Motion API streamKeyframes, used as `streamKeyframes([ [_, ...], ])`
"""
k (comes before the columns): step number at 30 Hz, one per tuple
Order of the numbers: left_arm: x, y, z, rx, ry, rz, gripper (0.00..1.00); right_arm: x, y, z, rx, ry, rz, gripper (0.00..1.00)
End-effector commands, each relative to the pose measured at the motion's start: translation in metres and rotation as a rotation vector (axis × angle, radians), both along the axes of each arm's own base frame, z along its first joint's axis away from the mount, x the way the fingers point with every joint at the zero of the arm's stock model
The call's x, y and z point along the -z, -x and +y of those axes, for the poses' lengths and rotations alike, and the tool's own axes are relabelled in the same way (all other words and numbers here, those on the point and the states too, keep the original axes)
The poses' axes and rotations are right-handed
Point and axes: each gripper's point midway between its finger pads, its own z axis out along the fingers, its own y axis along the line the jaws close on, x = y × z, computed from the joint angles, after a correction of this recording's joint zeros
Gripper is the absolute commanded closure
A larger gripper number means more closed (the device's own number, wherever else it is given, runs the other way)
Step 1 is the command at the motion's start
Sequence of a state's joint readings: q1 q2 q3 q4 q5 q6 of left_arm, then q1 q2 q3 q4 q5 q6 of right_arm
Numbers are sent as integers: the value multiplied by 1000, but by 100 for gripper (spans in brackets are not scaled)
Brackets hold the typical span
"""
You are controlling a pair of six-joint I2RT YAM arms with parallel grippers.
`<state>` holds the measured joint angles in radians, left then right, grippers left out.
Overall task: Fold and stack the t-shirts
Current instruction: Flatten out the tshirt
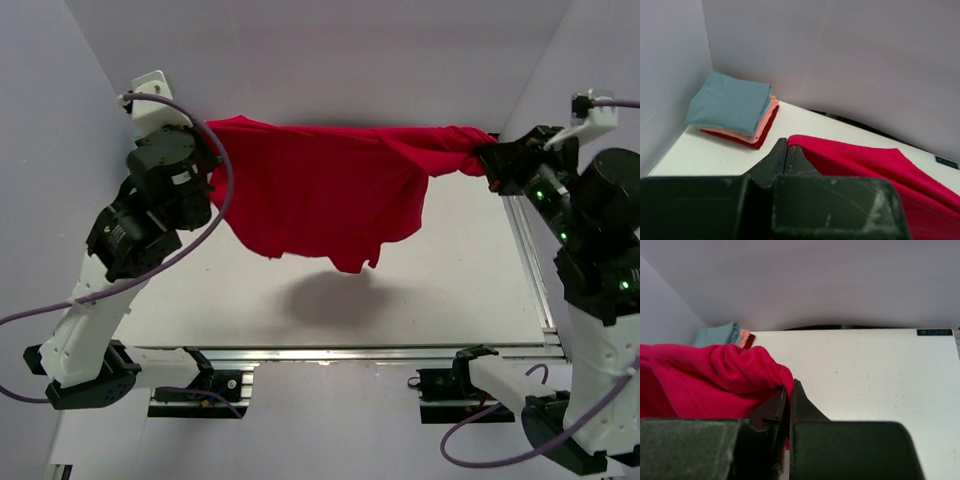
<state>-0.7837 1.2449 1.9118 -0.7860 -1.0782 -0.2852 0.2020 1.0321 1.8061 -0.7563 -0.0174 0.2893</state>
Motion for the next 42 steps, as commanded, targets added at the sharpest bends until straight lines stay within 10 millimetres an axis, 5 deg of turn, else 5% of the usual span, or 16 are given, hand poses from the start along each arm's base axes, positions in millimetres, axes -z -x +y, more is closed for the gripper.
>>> streamKeyframes([
  [1,-34,65,104,-321,-31,-33,100,-19,19,-73,346,32,-69,100],
  [6,-29,35,72,-225,-114,20,100,16,9,-52,243,34,57,100],
  [14,39,-63,2,-234,-293,184,100,121,-54,-27,145,40,262,100],
  [21,93,-141,13,-219,-333,295,100,150,-103,-16,116,45,319,100],
  [23,66,-156,28,-237,-333,284,100,153,-134,0,57,21,360,100],
  [24,84,-183,21,-233,-373,334,100,126,-146,7,28,0,310,100],
  [25,33,-181,28,-254,-307,213,100,120,-158,13,3,-13,311,100],
  [27,23,-192,32,-283,-348,181,100,124,-188,29,-54,-47,341,100],
  [28,8,-181,37,-288,-336,141,100,80,-193,33,-70,-62,249,100],
  [29,17,-184,36,-283,-358,158,100,83,-210,36,-72,-61,264,100],
  [34,-35,-151,45,-254,-267,18,100,33,-214,36,-71,-65,166,100],
  [37,-20,-139,45,-212,-236,27,100,60,-206,30,-49,-37,212,100],
  [38,12,-145,40,-185,-265,98,100,110,-207,29,-39,-18,317,100],
  [40,44,-144,32,-130,-246,145,100,130,-195,22,-13,0,322,100],
  [41,48,-133,33,-115,-197,125,100,185,-186,19,-5,16,434,100],
  [42,103,-135,28,-90,-224,232,100,205,-179,18,0,23,471,100],
])
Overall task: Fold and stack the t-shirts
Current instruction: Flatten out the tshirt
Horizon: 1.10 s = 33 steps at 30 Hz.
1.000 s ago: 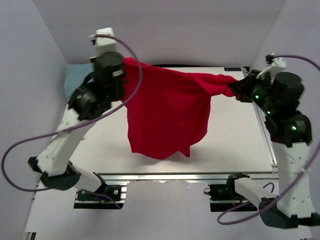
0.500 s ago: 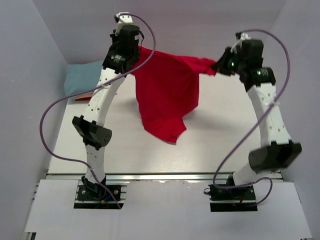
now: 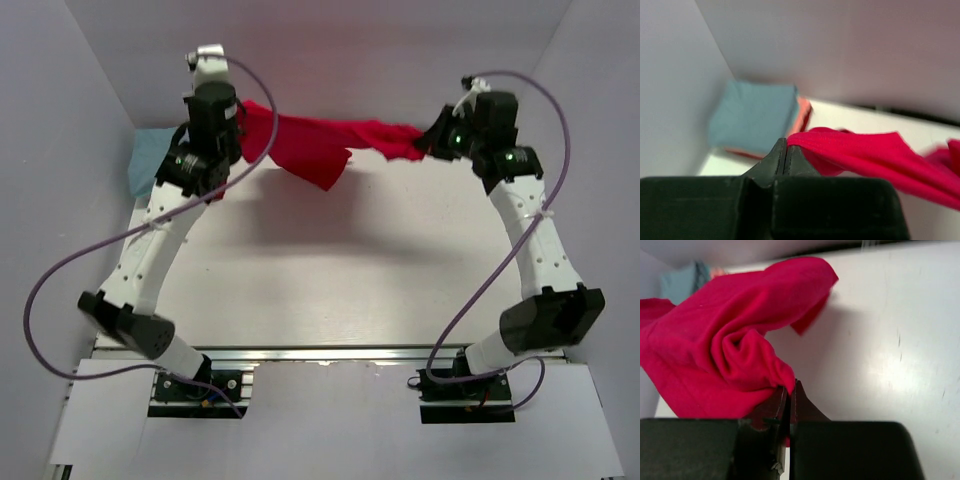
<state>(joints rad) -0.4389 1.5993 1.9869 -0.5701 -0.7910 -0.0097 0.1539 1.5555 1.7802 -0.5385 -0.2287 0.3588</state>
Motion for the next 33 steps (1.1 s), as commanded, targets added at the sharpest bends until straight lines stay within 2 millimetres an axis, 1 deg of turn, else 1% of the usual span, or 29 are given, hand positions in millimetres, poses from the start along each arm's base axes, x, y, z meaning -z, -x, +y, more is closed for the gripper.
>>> streamKeyframes([
  [1,72,17,15,-40,88,87,100,78,11,-37,127,101,119,100],
  [2,93,21,14,-32,105,117,100,100,19,-38,128,105,166,100],
  [3,137,33,14,-22,102,198,100,147,37,-39,120,116,272,100],
  [4,159,38,10,-18,145,226,100,163,51,-38,109,110,311,100],
  [5,184,43,4,11,164,281,100,177,57,-35,104,96,327,100],
  [6,204,48,0,30,187,317,100,213,77,-36,96,104,414,100],
  [7,251,62,-2,28,208,412,100,227,85,-38,96,114,444,100],
  [9,293,77,-12,61,245,503,98,251,98,-40,101,129,506,100],
  [10,325,93,-9,44,259,573,95,269,107,-42,105,141,558,100],
  [11,335,98,-13,56,269,589,92,275,111,-43,107,149,582,100],
  [12,342,104,-14,58,286,610,86,279,115,-44,113,153,598,95],
  [13,347,111,-13,54,306,617,79,285,121,-46,120,157,616,85],
  [14,349,115,-15,65,318,629,70,288,128,-46,130,157,650,49],
  [15,350,120,-15,65,329,635,52,291,133,-49,140,168,676,37],
  [16,350,128,-13,59,345,636,46,292,134,-56,179,195,683,13],
  [17,352,136,-9,50,346,652,39,291,138,-59,195,214,689,11],
  [18,351,142,-4,27,347,650,28,287,140,-69,238,247,677,11],
  [20,350,155,-2,26,384,641,16,279,140,-75,268,270,663,11],
  [22,349,163,-8,58,429,641,9,272,141,-81,278,295,649,11],
  [23,348,168,-8,65,446,631,8,267,138,-79,264,292,637,11],
  [24,347,170,-7,60,457,624,8,265,138,-76,245,286,631,11],
  [26,344,178,1,24,466,602,9,257,136,-60,147,255,579,11],
  [27,347,182,6,-5,467,598,10,252,137,-52,111,234,558,14],
  [28,349,184,9,-29,480,588,12,246,136,-41,62,222,523,23],
  [29,350,187,13,-59,488,583,23,244,137,-36,29,232,505,27],
  [30,351,187,14,-79,510,572,29,240,136,-30,10,237,486,30],
  [31,356,188,11,-96,548,567,35,237,137,-18,-33,254,459,34],
  [32,358,187,5,-88,588,564,40,234,137,-14,-42,273,443,35],
  [33,360,185,0,-78,616,560,40,231,135,-9,-51,294,427,37],
])
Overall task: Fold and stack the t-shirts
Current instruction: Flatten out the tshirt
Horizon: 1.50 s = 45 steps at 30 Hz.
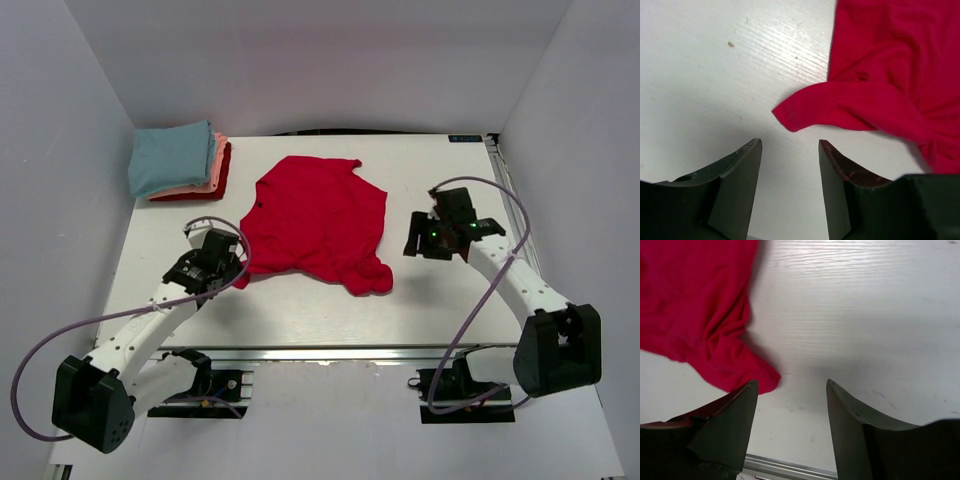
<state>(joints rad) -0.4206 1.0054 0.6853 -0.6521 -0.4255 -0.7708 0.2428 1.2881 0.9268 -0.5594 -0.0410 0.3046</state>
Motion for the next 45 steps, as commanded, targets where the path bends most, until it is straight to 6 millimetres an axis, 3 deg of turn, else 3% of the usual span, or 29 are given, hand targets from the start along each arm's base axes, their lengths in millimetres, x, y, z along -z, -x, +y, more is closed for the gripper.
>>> streamKeyframes([
  [1,11,1,-6,-101,111,-11,40,-32,-14,31,-126,12,-130,38],
  [6,20,5,1,-301,222,-63,28,-41,-14,56,-174,0,-144,38],
  [9,19,1,-3,-411,374,-149,28,-44,-11,73,-213,-18,-159,37],
  [14,30,4,-6,-529,562,-211,33,-43,-14,83,-234,-8,-159,37],
  [19,28,2,5,-575,553,-252,36,-41,-18,86,-245,6,-165,37],
  [29,61,8,29,-685,476,-196,38,-43,-32,97,-287,19,-187,37],
  [35,67,-6,16,-675,596,-198,36,-40,-39,102,-300,23,-185,38],
  [39,84,-6,4,-638,590,-103,36,-40,-44,106,-303,24,-184,38],
  [45,94,-7,-10,-607,649,-70,36,-41,-48,108,-299,20,-187,38],
])
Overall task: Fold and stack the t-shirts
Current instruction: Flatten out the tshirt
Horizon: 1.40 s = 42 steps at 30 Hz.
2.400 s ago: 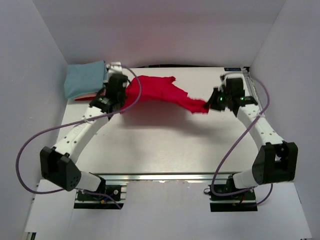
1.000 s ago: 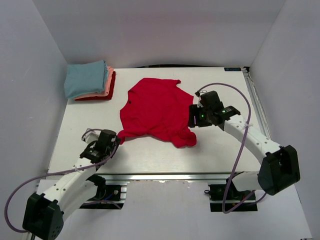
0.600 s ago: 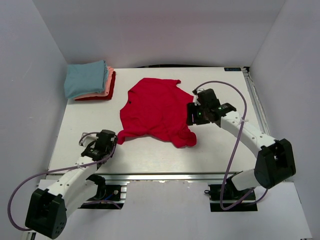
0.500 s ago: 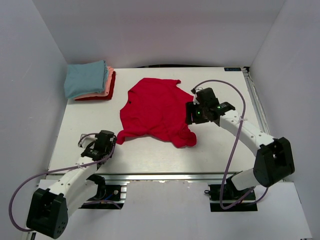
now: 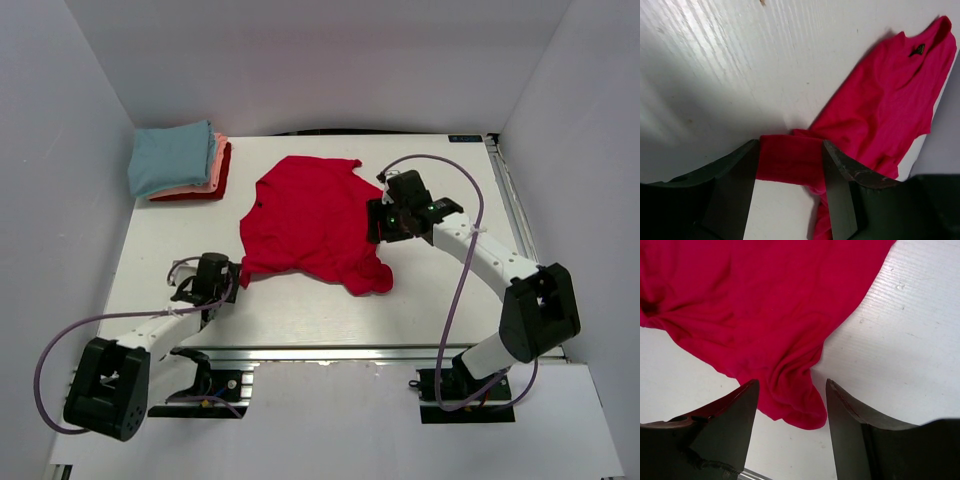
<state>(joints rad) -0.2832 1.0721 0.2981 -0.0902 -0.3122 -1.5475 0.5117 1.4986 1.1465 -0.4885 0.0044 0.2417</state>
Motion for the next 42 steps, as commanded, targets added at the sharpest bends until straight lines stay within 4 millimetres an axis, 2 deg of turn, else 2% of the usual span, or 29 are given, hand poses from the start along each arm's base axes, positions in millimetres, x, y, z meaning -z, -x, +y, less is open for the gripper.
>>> streamKeyframes([
  [1,25,20,-6,49,19,102,36,-23,-17,10,-12,-29,-80,38],
  [2,26,21,-8,57,27,107,36,-23,-17,10,-12,-28,-79,38],
  [3,27,22,-10,63,33,109,41,-23,-18,10,-12,-29,-80,38],
  [6,32,27,-10,65,42,118,71,-23,-20,11,-12,-27,-81,38],
  [7,34,30,-9,66,38,130,100,-22,-20,11,-12,-26,-80,38],
  [10,37,40,-4,85,-11,179,100,-22,-22,13,-21,-24,-83,38],
  [12,24,37,2,84,-51,167,100,-27,-26,21,-43,-44,-85,38],
  [14,20,45,19,60,-142,193,100,-37,-32,30,-74,-57,-107,39],
  [15,6,41,23,49,-157,155,100,-31,-37,33,-77,-47,-98,39],
  [17,-1,45,33,38,-212,156,100,-31,-42,41,-90,-43,-97,39],
  [18,-11,43,35,33,-221,131,100,-29,-49,48,-97,-46,-90,41],
  [19,-12,47,41,30,-254,149,100,-29,-52,55,-105,-51,-92,45],
  [20,-15,47,42,32,-267,149,100,-18,-56,62,-109,-47,-74,48],
  [21,-18,48,44,33,-280,152,100,-16,-59,68,-114,-52,-73,49],
  [22,-22,48,46,43,-303,162,100,-35,-65,79,-126,-75,-117,50],
  [23,-23,49,49,41,-318,171,100,-4,-70,86,-127,-44,-56,49],
  [24,-25,48,49,47,-328,173,100,-10,-77,97,-133,-51,-74,50],
  [25,-24,48,49,53,-331,177,100,-5,-82,102,-129,-43,-66,50],
  [26,-24,49,49,55,-332,179,100,12,-84,107,-132,-26,-37,50],
  [28,-21,50,49,61,-336,183,100,12,-90,121,-127,-41,-39,53],
  [29,-21,50,48,62,-332,182,100,24,-91,126,-131,-34,-22,53],
  [31,-18,51,47,74,-332,188,100,24,-92,139,-128,-41,-22,54],
  [32,-17,51,47,73,-332,191,100,36,-91,144,-131,-32,-3,54],
  [38,-12,54,46,90,-333,194,100,67,-90,158,-100,0,7,54],
  [42,-10,54,45,99,-332,193,100,79,-94,160,-70,13,6,51],
])
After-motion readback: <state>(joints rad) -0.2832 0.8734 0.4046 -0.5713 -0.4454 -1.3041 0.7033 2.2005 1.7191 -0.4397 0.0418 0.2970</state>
